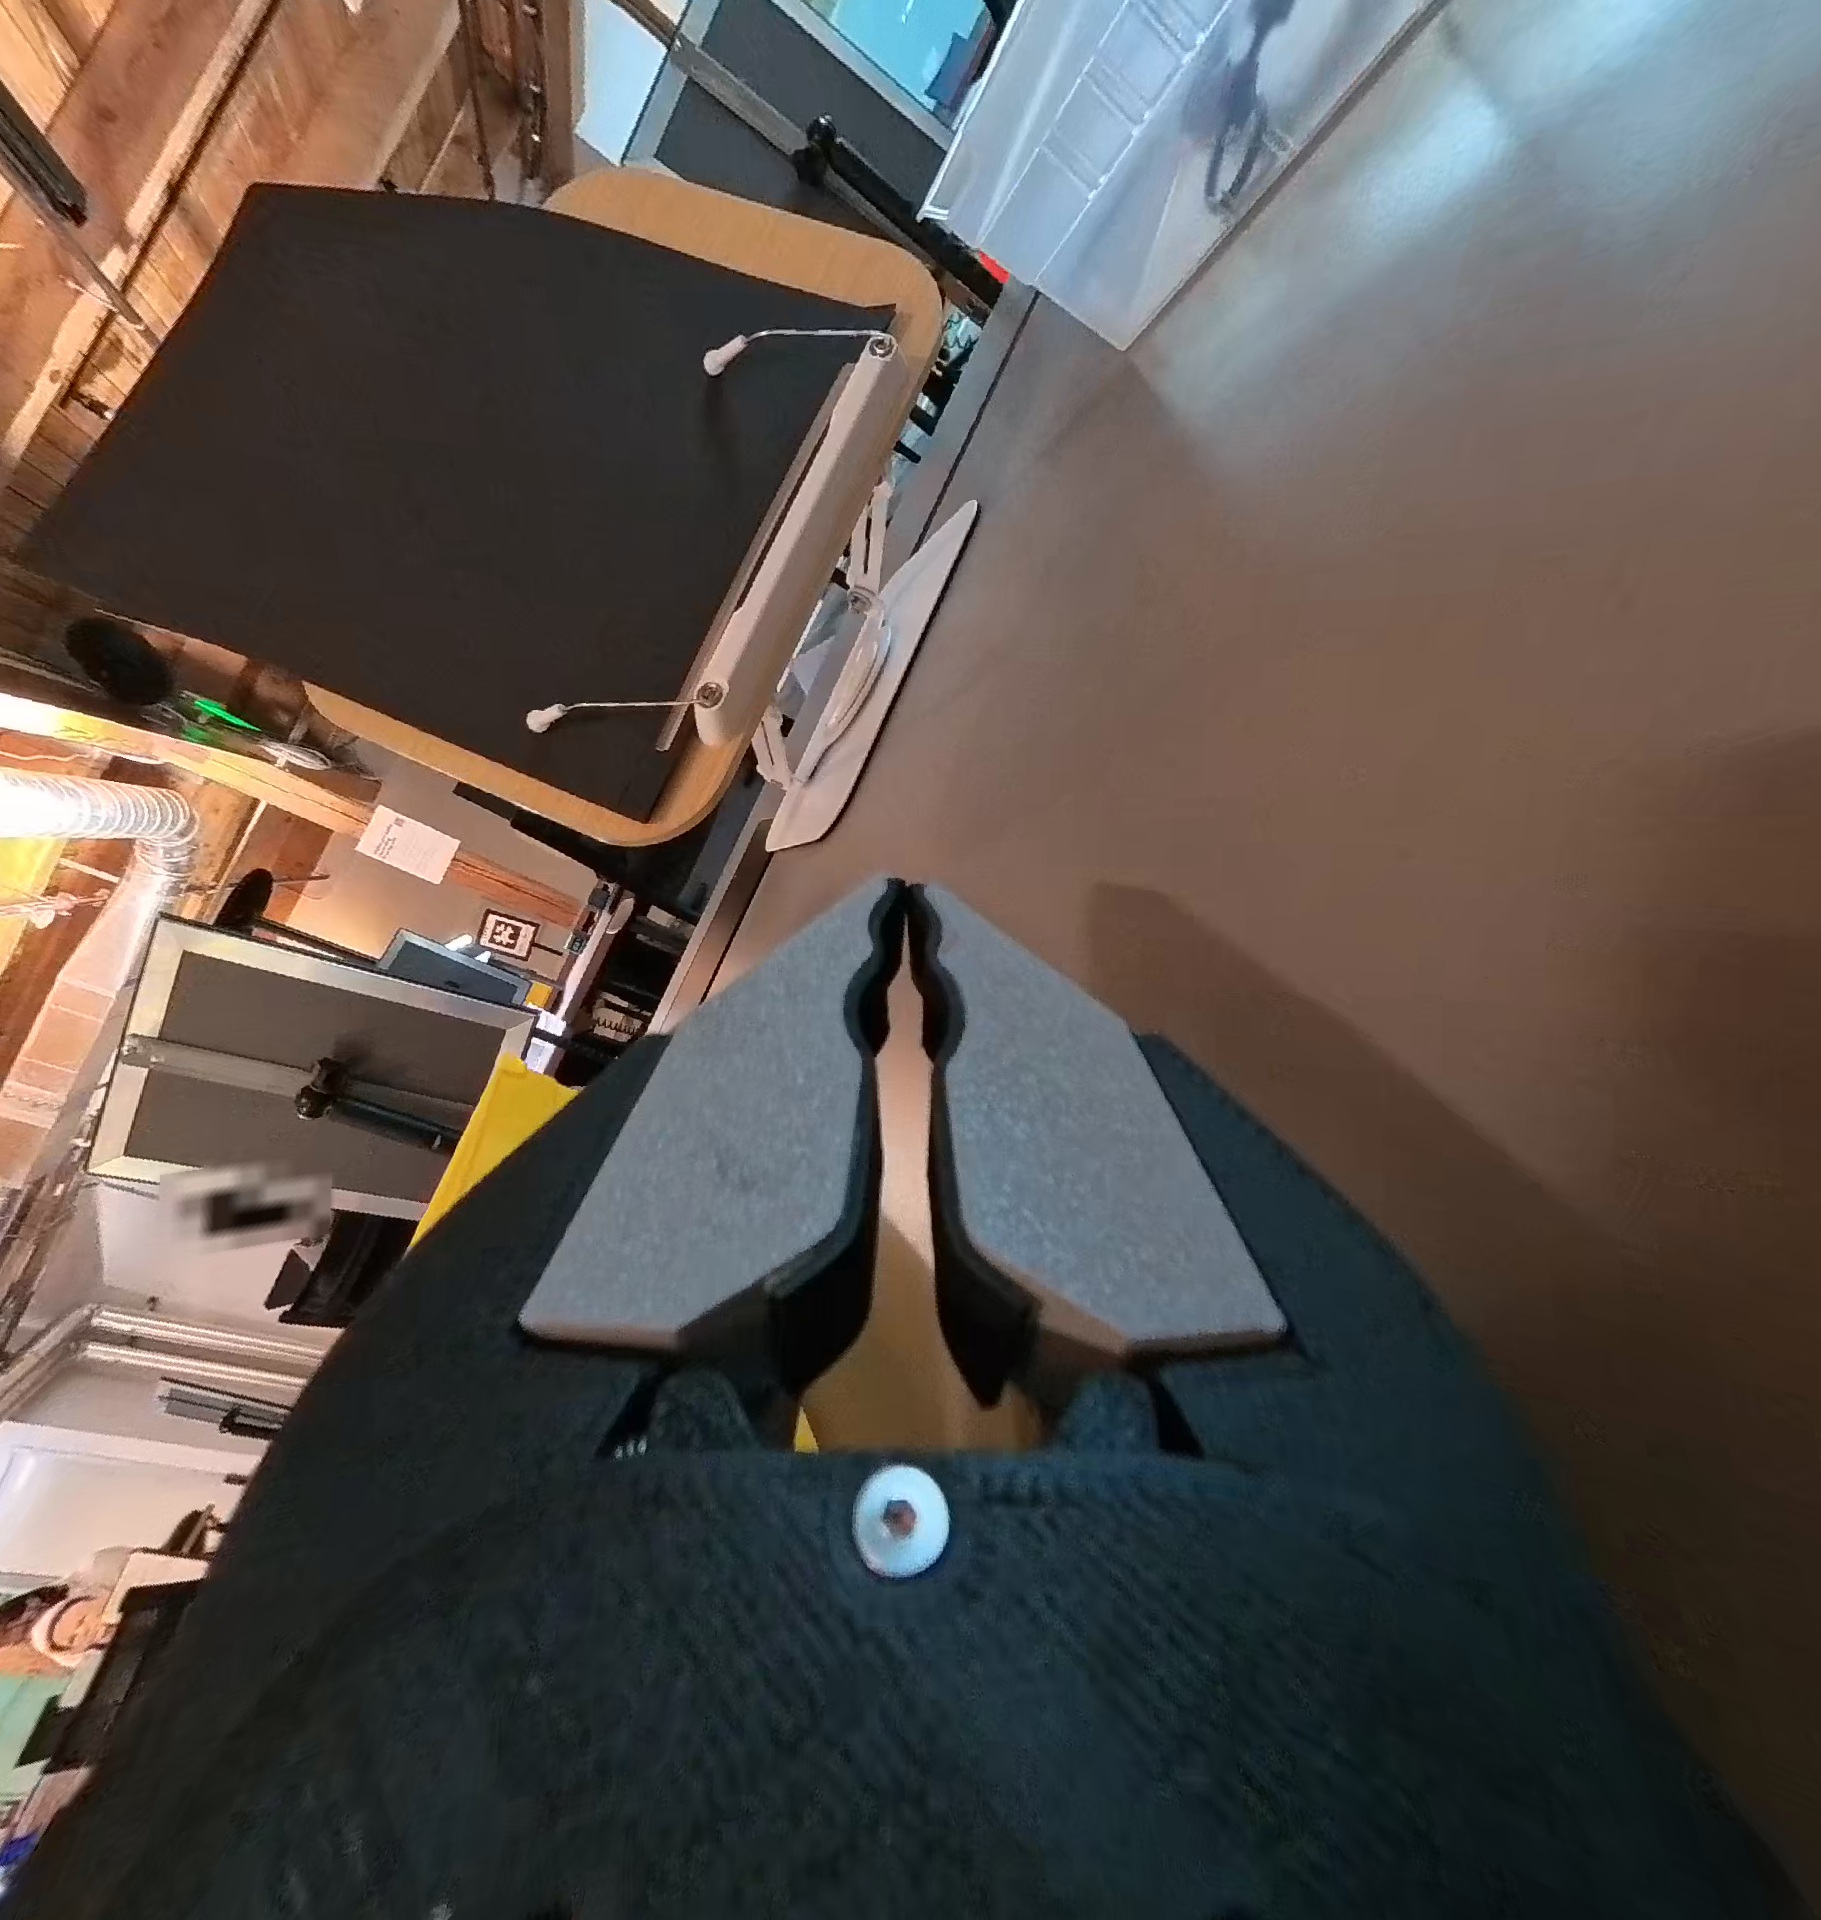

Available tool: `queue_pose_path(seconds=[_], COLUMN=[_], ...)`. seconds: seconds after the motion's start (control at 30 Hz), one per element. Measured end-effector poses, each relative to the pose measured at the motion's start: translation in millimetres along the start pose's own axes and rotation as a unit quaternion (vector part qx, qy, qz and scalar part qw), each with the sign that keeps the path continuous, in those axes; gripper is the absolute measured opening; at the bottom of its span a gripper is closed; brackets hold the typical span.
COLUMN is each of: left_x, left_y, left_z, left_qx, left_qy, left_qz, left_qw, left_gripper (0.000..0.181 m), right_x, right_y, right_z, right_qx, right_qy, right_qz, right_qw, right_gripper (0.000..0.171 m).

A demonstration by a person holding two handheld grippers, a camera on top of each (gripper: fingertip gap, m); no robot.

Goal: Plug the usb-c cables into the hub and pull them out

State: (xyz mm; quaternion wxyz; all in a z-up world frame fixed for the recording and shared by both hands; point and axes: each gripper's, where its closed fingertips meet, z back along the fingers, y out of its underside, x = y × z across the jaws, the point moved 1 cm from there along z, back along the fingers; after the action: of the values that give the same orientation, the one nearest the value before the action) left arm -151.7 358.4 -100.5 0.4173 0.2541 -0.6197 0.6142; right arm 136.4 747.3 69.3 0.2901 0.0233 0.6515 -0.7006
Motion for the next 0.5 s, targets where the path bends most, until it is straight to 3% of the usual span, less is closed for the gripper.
queue_pose_path(seconds=[0.1, 0.2, 0.3, 0.4, 0.5], left_x=[0, 0, 0, -1, -1], left_y=[0, 0, 0, 0, 0], left_z=[0, 0, 0, 0, 0], left_qx=[0.001, 0.001, 0.001, 0.000, 0.000], left_qy=[-0.001, -0.002, -0.002, -0.001, -0.001], left_qz=[-0.001, -0.003, -0.004, -0.004, -0.005], left_qw=[1.000, 1.000, 1.000, 1.000, 1.000], left_gripper=[0.000, 0.000, 0.000, 0.000, 0.000], right_x=[12, 14, 16, 7, 8], right_y=[28, 39, 16, -2, 2], right_z=[-4, 1, 9, 18, 25], right_qx=[0.096, 0.140, 0.072, 0.019, 0.020], right_qy=[-0.017, -0.039, -0.099, -0.141, -0.167], right_qz=[0.076, 0.040, -0.092, -0.228, -0.249], right_qw=[0.992, 0.989, 0.988, 0.963, 0.954], right_gripper=[0.139, 0.133, 0.130, 0.135, 0.135])
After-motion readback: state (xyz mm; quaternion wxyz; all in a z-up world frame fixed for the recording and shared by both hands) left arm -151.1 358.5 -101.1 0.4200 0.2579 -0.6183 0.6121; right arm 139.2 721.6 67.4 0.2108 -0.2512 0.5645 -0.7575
